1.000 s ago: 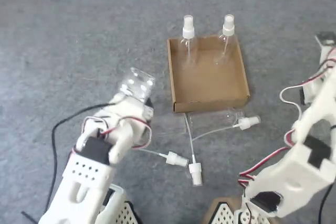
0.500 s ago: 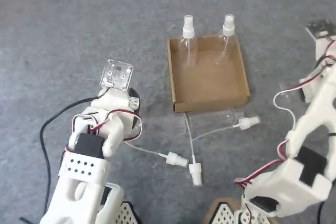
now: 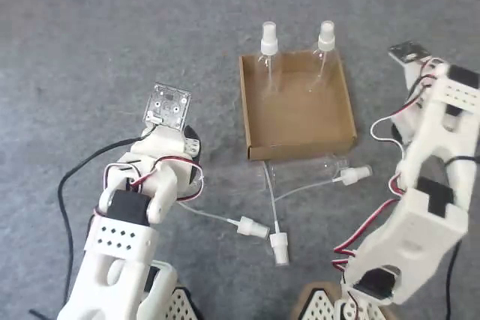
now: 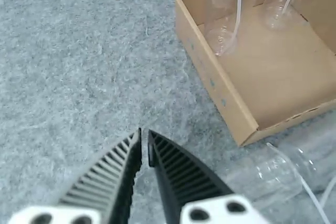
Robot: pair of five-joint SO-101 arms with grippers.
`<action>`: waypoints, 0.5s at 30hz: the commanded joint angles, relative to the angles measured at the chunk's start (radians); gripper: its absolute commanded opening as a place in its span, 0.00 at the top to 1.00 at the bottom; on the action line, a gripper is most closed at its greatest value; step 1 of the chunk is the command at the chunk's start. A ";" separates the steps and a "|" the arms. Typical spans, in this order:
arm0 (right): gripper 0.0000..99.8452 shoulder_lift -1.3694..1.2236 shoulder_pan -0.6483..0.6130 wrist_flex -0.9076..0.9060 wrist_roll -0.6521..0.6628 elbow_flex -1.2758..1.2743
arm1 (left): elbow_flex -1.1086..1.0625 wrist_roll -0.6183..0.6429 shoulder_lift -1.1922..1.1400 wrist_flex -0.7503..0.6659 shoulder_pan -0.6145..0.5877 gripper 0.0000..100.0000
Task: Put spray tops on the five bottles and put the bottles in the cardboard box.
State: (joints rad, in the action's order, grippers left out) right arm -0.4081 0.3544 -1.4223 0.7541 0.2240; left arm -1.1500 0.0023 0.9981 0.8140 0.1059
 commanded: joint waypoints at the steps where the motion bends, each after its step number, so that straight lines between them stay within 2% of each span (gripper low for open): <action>1: 0.70 -0.042 0.001 0.050 -0.031 0.018 | 0.047 0.009 -0.006 -0.025 -0.002 0.99; 3: 0.73 -0.077 0.033 0.062 -0.025 0.018 | 0.047 0.009 -0.006 -0.025 -0.002 0.99; 9: 0.90 -0.122 0.174 0.104 -0.008 0.018 | 0.047 0.009 -0.006 -0.025 -0.002 0.99; 15: 0.90 -0.122 0.285 0.105 0.066 0.020 | 0.047 0.009 -0.006 -0.025 0.000 0.99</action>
State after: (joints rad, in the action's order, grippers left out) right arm -0.5493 0.5769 -1.3288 0.7848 0.2240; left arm -1.1500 0.0023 0.9981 0.8140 0.1059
